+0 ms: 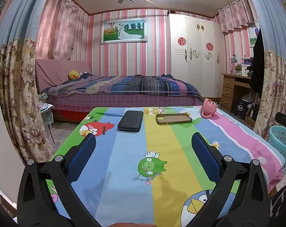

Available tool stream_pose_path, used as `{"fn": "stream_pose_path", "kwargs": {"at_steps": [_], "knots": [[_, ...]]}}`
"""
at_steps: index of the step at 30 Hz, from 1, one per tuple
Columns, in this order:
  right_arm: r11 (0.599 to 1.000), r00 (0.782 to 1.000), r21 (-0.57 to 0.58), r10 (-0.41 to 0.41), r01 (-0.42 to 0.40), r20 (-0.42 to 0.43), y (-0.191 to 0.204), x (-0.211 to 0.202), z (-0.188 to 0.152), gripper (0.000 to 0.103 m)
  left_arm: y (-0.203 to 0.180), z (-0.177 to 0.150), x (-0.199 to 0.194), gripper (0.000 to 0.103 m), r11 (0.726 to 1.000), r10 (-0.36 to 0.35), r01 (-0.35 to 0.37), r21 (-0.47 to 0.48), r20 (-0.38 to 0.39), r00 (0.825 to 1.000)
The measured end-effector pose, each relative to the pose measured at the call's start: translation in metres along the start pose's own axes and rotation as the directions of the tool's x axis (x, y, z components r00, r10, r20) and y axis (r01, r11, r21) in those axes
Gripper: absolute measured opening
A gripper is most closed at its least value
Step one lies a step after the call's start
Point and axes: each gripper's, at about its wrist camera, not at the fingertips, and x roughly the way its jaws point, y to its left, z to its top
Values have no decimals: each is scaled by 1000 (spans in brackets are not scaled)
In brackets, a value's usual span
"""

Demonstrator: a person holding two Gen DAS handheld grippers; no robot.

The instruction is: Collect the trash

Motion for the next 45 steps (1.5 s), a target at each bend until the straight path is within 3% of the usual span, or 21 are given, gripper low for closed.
{"fn": "stream_pose_path", "kwargs": {"at_steps": [45], "knots": [[1000,1000,-2,0,0,-8,0,0,-2,98,-3,1,-1,98,1000,-7,7,-2,-4,1000]]}}
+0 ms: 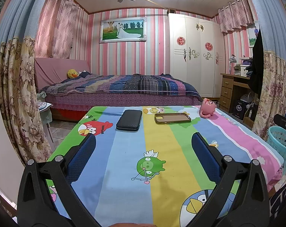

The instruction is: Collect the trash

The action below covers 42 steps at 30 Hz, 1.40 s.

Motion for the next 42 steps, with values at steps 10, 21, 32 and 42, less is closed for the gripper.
{"fn": "stream_pose_path", "kwargs": {"at_steps": [10,21,32,42], "knots": [[1000,1000,0,0,0,0,0,0,0,98,1,0,0,98,1000,-1,1,-1,0,1000],[1000,1000,0,-1,1,-2,-1,0,0,98,1,0,0,98,1000,0,0,-2,0,1000],[1000,1000,6,0,1,-3,-2,2,-3,98,1,0,0,98,1000,-1,1,0,0,1000],[1000,1000,4,1,-1,-9,-1,1,-4,98,1,-2,3,98,1000,-6,6,3,-6,1000]]}}
